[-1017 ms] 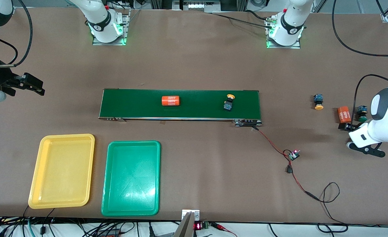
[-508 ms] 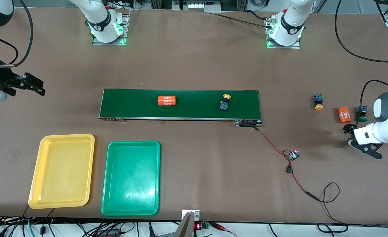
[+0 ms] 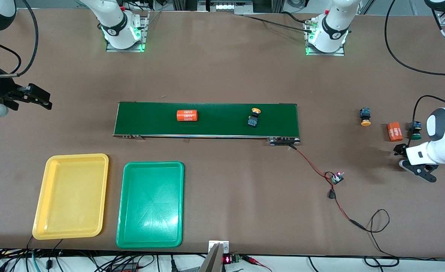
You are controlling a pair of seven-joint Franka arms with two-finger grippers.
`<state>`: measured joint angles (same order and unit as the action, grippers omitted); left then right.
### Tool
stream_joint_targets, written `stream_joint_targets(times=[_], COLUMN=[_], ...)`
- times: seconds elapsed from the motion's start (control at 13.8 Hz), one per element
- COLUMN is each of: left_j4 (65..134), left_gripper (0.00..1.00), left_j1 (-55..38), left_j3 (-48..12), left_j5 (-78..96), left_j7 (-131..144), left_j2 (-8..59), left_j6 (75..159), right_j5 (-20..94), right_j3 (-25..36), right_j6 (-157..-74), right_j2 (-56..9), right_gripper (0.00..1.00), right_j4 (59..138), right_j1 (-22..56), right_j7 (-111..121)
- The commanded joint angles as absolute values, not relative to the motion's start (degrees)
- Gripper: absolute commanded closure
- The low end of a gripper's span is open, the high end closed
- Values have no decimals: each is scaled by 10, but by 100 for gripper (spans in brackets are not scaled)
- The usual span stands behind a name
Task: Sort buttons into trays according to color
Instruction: 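Grasp a blue-bodied push button with the left gripper, then carry the blue-bodied button with the left gripper onto the belt, release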
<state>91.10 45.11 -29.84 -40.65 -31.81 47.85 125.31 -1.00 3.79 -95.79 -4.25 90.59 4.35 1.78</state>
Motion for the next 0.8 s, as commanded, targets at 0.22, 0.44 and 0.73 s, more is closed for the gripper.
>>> stream_joint_targets(times=[0.22, 0.44, 0.73], left_j4=[903, 902, 901], left_gripper=[87, 91, 92], left_j1=[452, 451, 448], left_j3=[-294, -297, -316], left_j5=[-421, -421, -418], left_j7=[-364, -374, -378], left_j2=[483, 477, 446], left_j6=[1262, 1260, 1228], right_j5=[-11, -11, -11], right_j3=[36, 36, 36], right_j6=[-959, -959, -961], right_j2=[-43, -43, -43], right_gripper=[0, 0, 0], right_j4=[904, 904, 904], right_j1=[44, 44, 44], right_j7=[16, 16, 16])
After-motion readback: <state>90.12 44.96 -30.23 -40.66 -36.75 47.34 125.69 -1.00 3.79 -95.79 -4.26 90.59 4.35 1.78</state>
